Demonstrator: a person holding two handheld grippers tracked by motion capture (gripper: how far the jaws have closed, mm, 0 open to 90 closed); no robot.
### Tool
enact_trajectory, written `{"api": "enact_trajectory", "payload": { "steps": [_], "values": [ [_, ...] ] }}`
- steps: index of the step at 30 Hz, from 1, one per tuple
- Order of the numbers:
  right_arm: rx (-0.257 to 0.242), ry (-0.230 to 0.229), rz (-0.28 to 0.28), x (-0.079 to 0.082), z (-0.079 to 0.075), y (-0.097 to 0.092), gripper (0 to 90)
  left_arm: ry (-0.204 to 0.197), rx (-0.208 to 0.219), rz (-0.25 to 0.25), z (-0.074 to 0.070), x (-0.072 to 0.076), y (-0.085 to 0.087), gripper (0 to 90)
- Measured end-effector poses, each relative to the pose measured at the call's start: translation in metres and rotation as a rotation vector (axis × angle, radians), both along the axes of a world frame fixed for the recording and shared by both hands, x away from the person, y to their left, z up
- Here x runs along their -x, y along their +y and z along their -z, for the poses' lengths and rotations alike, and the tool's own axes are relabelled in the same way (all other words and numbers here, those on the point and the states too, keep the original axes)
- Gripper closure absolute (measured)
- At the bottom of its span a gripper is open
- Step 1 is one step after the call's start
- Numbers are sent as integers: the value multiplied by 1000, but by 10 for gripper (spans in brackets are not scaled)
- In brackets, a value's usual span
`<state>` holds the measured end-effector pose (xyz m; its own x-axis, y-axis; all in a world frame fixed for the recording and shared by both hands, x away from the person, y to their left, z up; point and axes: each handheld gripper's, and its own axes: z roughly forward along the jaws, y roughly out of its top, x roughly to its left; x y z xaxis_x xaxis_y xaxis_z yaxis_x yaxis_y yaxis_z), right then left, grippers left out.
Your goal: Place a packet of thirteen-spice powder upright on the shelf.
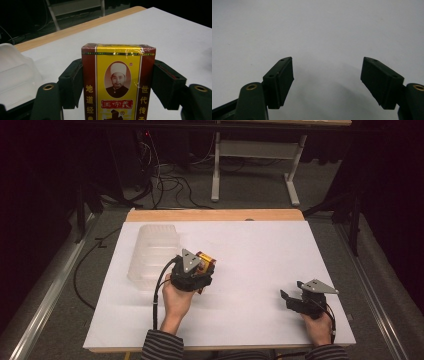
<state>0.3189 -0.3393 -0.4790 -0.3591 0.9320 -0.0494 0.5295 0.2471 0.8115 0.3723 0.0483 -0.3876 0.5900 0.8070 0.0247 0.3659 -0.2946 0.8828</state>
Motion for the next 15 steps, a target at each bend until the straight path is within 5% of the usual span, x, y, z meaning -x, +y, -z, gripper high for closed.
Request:
{"api": "enact_trajectory", "payload": {
  "steps": [15],
  "values": [
    [1, 4, 2, 0, 0, 0, 266, -36, 18, -100, -8, -2, 31, 328]
  ]
}}
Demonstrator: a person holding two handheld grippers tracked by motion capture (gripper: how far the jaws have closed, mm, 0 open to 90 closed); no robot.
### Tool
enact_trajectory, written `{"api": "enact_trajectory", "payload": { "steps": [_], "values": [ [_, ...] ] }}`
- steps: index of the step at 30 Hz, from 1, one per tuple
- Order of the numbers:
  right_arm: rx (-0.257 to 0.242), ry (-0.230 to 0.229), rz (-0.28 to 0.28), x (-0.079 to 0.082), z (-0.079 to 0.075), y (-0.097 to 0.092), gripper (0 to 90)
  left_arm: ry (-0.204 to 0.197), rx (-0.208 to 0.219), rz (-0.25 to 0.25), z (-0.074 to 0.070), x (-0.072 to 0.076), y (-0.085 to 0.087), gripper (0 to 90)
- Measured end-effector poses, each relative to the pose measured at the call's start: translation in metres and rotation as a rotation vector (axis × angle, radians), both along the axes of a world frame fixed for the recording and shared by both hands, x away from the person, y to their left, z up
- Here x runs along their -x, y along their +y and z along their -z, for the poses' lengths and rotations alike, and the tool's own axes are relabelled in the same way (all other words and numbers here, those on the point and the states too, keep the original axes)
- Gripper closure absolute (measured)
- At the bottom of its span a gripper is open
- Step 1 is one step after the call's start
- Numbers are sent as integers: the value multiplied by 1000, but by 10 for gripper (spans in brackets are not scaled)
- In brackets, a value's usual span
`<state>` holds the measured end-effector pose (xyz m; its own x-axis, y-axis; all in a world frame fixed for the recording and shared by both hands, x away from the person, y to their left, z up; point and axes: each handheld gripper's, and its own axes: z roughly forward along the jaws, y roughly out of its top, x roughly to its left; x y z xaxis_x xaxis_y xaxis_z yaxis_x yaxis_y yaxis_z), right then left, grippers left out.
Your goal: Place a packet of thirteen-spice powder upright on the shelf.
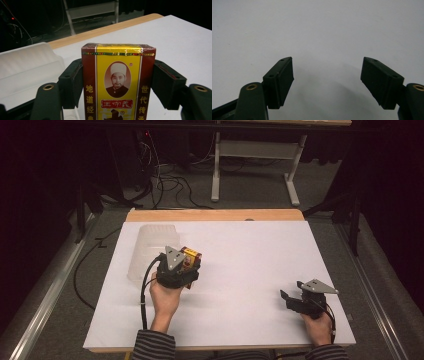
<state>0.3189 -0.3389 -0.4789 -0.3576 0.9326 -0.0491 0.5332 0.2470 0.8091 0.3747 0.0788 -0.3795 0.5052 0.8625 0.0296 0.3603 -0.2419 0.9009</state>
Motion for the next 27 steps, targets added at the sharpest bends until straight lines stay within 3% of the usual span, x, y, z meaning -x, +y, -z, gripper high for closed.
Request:
{"api": "enact_trajectory", "payload": {
  "steps": [27],
  "values": [
    [-1, 4, 2, 0, 0, 0, 265, 4, 28, -141, 3, -10, 43, 327]
  ]
}}
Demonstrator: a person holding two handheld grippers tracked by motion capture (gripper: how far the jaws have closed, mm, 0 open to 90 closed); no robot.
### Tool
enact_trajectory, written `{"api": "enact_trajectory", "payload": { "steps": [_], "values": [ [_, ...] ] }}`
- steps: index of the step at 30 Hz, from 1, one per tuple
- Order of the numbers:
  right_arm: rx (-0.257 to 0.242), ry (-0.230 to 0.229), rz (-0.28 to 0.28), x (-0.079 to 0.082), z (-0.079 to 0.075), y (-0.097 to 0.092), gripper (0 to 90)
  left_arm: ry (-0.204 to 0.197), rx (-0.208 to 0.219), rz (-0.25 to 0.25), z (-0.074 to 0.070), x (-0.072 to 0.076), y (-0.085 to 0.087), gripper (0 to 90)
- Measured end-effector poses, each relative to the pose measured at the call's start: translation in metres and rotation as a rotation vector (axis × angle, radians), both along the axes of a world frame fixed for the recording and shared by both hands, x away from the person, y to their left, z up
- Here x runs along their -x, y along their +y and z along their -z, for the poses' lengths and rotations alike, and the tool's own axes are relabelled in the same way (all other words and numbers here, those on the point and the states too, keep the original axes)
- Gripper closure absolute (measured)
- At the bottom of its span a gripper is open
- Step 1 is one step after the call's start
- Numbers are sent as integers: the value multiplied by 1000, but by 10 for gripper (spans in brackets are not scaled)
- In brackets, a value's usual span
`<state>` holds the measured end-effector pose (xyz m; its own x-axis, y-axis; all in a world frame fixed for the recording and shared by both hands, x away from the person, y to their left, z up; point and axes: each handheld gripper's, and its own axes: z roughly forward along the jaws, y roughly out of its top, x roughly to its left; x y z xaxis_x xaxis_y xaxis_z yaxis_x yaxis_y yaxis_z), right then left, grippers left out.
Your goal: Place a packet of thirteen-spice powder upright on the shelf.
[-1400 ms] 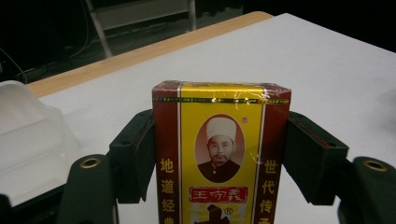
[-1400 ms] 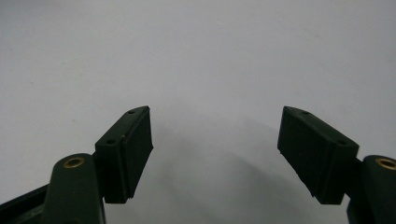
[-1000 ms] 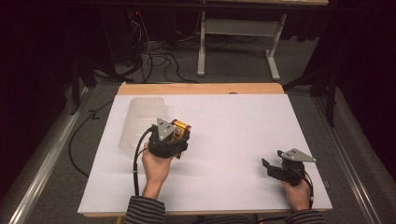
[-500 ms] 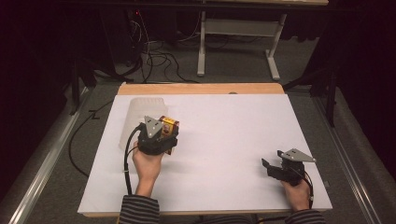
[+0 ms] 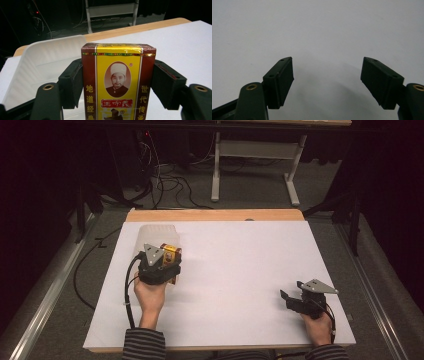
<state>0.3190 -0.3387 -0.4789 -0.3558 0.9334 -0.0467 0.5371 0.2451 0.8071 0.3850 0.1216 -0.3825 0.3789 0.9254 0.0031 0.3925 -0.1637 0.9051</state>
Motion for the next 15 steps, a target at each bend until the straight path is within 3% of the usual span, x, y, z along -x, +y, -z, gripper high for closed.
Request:
{"api": "enact_trajectory", "payload": {
  "steps": [9, 15],
  "values": [
    [2, 1, 1, 0, 0, 0, 266, -16, 6, -48, 1, -1, 11, 327],
    [3, -1, -1, 0, 0, 0, 266, -2, 1, -74, 6, -3, 19, 327]
  ]
}}
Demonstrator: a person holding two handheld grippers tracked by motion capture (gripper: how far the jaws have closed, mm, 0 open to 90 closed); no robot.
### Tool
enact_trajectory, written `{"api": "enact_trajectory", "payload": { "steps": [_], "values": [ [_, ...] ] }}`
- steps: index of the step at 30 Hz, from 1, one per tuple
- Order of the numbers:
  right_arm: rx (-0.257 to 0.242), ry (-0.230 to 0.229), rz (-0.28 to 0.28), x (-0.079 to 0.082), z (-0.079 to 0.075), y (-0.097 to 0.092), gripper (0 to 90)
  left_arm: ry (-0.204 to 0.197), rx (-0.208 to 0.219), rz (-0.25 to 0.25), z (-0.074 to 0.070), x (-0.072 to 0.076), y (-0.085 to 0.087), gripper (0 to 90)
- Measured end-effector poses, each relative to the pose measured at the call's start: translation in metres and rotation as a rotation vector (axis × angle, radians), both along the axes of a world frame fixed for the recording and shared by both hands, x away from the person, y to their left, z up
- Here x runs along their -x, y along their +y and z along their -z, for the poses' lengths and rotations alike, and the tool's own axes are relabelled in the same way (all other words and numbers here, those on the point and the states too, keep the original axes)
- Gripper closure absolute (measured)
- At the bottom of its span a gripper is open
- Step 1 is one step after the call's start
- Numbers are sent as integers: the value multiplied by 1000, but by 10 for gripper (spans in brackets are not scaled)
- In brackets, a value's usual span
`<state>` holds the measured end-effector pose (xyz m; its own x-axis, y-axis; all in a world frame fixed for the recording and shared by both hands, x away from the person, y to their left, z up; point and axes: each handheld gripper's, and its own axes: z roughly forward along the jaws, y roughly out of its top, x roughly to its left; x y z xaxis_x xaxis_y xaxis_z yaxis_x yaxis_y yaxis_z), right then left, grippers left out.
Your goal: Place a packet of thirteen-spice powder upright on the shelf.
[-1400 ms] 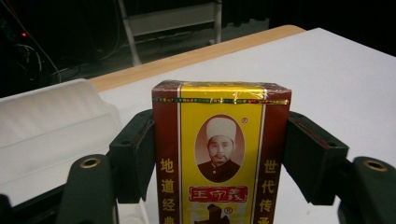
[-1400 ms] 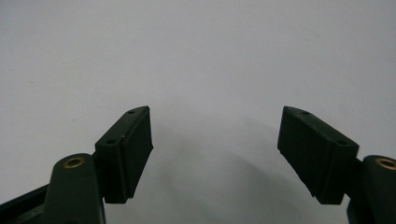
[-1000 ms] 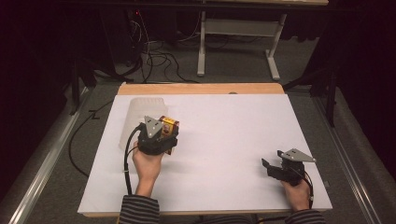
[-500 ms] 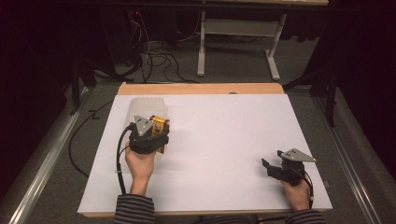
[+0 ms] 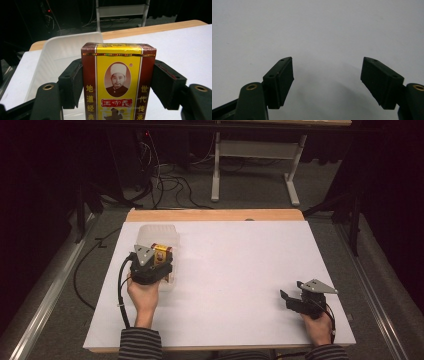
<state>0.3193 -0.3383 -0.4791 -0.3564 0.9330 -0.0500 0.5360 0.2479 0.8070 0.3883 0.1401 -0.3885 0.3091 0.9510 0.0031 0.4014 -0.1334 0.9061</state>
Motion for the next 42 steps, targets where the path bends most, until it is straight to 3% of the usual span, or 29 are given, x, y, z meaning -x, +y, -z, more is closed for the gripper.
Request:
{"api": "enact_trajectory", "payload": {
  "steps": [10, 42],
  "values": [
    [4, 2, -3, 0, 0, 0, 266, 13, -17, -25, 8, -1, 6, 326],
    [10, 3, -4, -1, 0, 0, 266, 36, -19, -58, 29, 15, 19, 325]
  ]
}}
